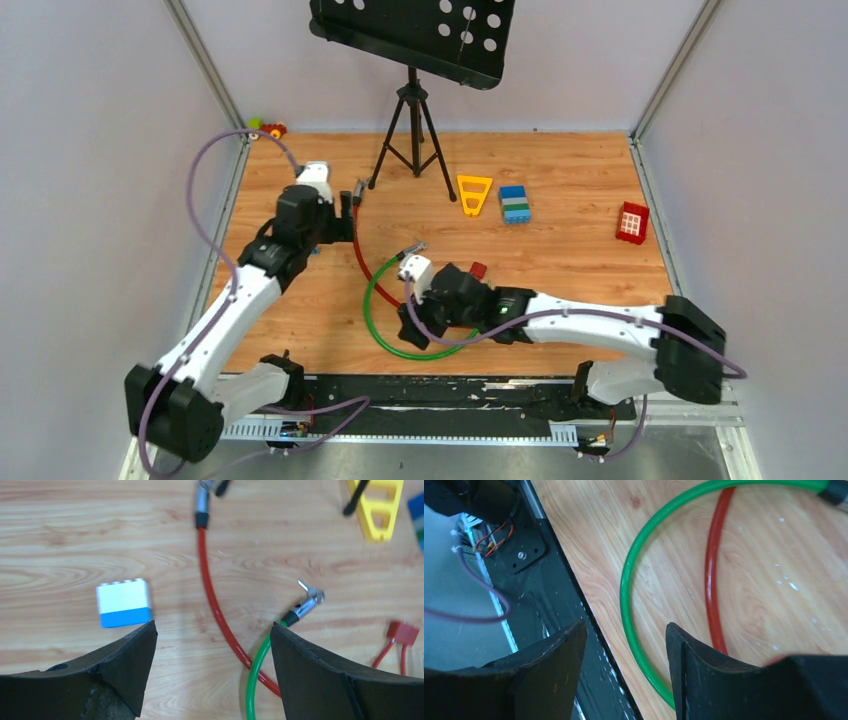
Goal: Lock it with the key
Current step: Pick up the lock from the center of the board.
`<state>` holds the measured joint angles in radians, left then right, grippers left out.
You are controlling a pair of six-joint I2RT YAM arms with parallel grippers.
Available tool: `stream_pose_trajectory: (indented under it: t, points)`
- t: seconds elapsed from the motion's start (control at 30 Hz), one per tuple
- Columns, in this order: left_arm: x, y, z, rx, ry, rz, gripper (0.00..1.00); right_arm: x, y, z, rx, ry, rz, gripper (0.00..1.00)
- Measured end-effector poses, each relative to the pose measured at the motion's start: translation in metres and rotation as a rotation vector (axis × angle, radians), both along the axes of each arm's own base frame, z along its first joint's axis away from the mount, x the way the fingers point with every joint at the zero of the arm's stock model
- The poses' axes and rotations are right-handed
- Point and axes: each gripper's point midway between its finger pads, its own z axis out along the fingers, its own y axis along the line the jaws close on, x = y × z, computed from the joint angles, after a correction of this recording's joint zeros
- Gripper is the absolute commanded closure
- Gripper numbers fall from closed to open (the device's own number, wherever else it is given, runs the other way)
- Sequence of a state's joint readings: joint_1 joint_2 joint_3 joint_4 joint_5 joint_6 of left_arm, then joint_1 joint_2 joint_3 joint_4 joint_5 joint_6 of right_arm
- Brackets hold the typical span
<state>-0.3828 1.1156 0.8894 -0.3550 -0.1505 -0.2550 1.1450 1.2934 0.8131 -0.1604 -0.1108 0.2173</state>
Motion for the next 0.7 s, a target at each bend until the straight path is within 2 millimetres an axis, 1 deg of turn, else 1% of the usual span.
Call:
stream_pose_trajectory:
  t: [0.07, 0.17, 0.27, 0.37, 0.47, 0.53, 0.67, 0.7]
  points:
    - [-0.006, 0.021, 0.026, -0.018, -0.069, 0.083, 0.08, -0.004, 0.018, -0.011, -0.027, 0.011, -0.013, 0.44]
    - [-0.021, 0.039, 0.056, -0.024, -0.145, 0.153, 0.08, -0.001, 0.048, -0.028, -0.087, 0.024, -0.067, 0.47]
    - [-0.035, 0.055, 0.080, -0.025, -0.212, 0.204, 0.08, 0.007, 0.074, -0.041, -0.134, 0.030, -0.124, 0.51]
    - [-0.048, 0.068, 0.098, -0.020, -0.261, 0.243, 0.08, 0.009, 0.087, -0.056, -0.161, 0.042, -0.163, 0.52]
    - [-0.059, 0.079, 0.108, -0.003, -0.288, 0.272, 0.08, 0.010, 0.093, -0.077, -0.213, 0.066, -0.209, 0.53]
    - [-0.063, 0.084, 0.111, 0.009, -0.295, 0.283, 0.07, 0.011, 0.096, -0.089, -0.248, 0.082, -0.232, 0.54]
    - [-0.071, 0.091, 0.111, 0.027, -0.295, 0.298, 0.07, 0.013, 0.098, -0.111, -0.321, 0.096, -0.270, 0.61]
    - [-0.072, 0.092, 0.110, 0.031, -0.294, 0.301, 0.07, 0.016, 0.101, -0.110, -0.326, 0.089, -0.285, 0.64]
